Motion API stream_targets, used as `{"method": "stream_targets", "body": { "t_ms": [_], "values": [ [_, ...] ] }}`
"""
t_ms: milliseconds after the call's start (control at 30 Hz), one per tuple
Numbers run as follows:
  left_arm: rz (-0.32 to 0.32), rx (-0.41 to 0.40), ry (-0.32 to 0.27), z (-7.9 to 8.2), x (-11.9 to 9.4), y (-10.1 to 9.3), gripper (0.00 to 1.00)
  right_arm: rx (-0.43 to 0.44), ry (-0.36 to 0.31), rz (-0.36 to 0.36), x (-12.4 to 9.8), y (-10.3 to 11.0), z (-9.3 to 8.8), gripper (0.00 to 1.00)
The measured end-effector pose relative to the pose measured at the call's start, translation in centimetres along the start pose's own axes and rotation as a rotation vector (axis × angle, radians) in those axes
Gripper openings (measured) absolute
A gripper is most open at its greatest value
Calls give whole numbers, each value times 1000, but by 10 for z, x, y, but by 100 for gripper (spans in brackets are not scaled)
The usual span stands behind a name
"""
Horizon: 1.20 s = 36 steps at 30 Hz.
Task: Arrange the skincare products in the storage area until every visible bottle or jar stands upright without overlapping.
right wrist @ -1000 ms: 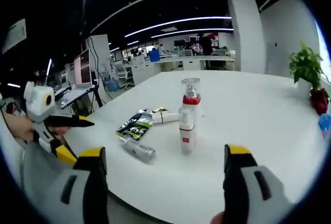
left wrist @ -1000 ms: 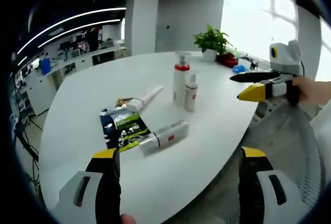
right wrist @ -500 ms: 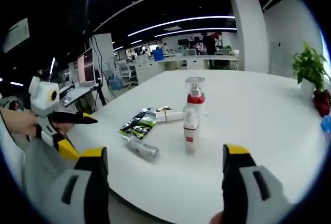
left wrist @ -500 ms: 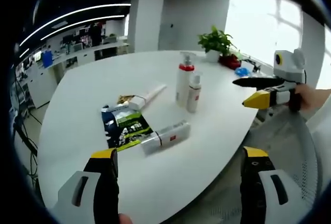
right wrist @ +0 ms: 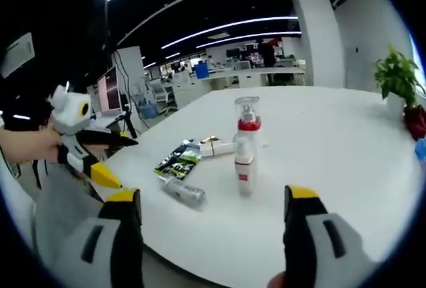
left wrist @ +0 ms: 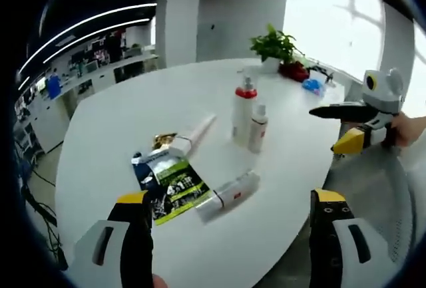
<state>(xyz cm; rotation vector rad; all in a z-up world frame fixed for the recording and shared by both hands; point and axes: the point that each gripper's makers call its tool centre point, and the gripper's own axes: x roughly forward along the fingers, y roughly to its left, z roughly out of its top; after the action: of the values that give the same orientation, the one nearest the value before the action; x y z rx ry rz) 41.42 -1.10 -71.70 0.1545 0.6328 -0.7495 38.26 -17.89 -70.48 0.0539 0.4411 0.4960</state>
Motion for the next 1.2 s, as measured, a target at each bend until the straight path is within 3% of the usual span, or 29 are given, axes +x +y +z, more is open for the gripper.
{"method": "stream_targets", "body": {
  "t_ms": [400,767,1200],
  "values": [
    [-42,96,78,26,33,18,97,16,1,7,1,0,0,90],
    [-98,180,181,37,63,25,97,18,34,62,4,9,-7,90],
    [-151,256,283,43,110,36,95,45,41,42,4,3,-10,89]
  ]
}}
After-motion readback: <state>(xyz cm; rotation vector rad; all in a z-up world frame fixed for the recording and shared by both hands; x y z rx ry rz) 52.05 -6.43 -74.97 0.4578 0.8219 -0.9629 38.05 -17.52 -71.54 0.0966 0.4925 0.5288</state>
